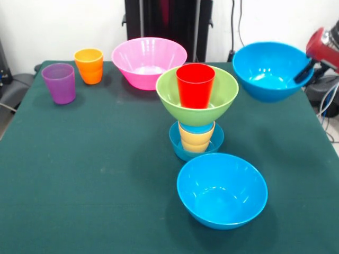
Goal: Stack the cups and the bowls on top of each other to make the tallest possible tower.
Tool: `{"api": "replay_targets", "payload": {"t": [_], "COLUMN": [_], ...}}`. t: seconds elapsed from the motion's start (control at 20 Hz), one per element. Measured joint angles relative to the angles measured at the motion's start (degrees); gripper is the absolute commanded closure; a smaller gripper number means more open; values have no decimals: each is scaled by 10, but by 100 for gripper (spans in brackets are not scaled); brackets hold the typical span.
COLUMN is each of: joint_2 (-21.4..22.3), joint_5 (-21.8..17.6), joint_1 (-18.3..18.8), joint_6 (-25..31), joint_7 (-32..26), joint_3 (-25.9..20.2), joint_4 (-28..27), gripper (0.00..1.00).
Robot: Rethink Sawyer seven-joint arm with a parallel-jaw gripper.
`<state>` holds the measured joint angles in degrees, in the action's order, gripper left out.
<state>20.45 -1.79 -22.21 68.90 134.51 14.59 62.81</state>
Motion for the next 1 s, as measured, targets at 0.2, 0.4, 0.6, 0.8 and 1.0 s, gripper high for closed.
{"api": "replay_targets", "payload": {"t": [0.2,0.4,0.6,0.8,1.0], "joint_2": [12,24,37,52,62], "joint_5": [14,20,20,20,20], "joint_1": [4,6,5,6,7], "joint_6": [36,47,48,60,79], "joint_7": [0,0,0,0,0], "joint_3": [3,10,21,30,36], "joint_4": [-6,-11,-11,-11,-14], "gripper": [100,100,100,100,100]}}
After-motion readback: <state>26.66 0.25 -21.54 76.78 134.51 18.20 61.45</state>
